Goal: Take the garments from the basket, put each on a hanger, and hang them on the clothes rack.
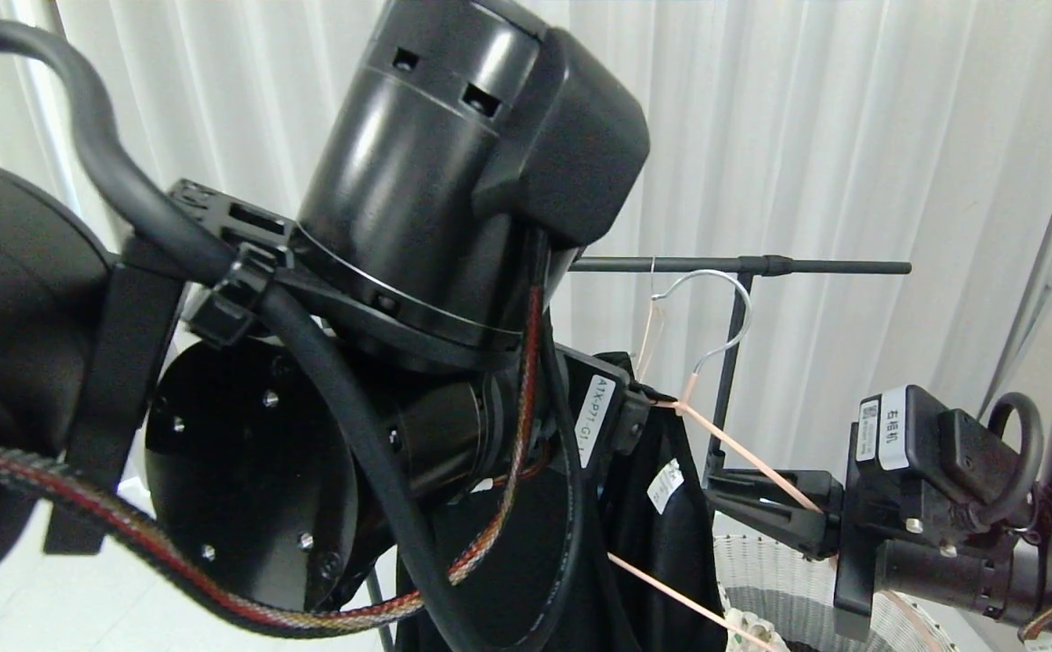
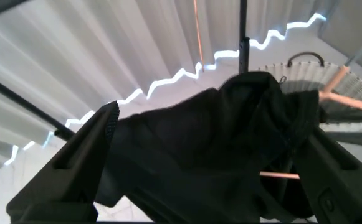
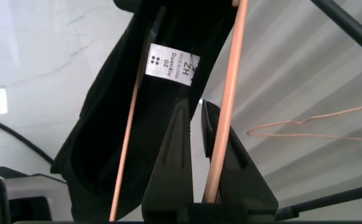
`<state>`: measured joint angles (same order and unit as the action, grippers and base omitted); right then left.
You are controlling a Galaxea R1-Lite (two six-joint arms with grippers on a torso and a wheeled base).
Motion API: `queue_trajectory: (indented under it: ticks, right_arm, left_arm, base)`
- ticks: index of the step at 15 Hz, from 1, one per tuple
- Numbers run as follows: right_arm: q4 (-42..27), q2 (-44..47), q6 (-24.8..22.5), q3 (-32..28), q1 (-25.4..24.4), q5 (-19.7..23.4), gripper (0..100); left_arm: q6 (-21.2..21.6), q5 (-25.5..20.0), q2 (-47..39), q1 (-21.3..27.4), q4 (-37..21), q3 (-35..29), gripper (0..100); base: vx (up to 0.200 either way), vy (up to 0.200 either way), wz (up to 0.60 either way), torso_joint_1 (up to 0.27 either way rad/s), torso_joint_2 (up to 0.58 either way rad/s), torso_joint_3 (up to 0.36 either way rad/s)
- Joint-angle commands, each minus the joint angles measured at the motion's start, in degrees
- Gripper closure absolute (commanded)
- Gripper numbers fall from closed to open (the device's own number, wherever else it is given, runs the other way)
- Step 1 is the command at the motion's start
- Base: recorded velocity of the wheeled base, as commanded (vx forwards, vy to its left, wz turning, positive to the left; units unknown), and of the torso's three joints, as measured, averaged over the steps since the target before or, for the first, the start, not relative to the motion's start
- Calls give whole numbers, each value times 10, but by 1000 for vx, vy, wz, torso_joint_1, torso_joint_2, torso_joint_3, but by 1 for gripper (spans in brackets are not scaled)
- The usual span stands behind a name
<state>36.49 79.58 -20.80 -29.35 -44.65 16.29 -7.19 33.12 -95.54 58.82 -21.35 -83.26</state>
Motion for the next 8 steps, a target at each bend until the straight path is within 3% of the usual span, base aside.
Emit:
queue_trajectory:
  ticks: [1,5,8]
  right_arm:
    - [0,-1,-5,0,8,0,100]
    - [1,-1,-27,-4,37,-1,100]
    - [17,0,-45,-4,55,-3,100]
  left_arm:
    - [5,7,1,0,18,2,0]
    - [57,28,1,1,43,13,0]
    - [60,30,9,14,46,22,0]
  base:
    - [0,0,0,0,0,0]
    - [0,0,0,0,0,0]
    - [0,0,0,0,0,0]
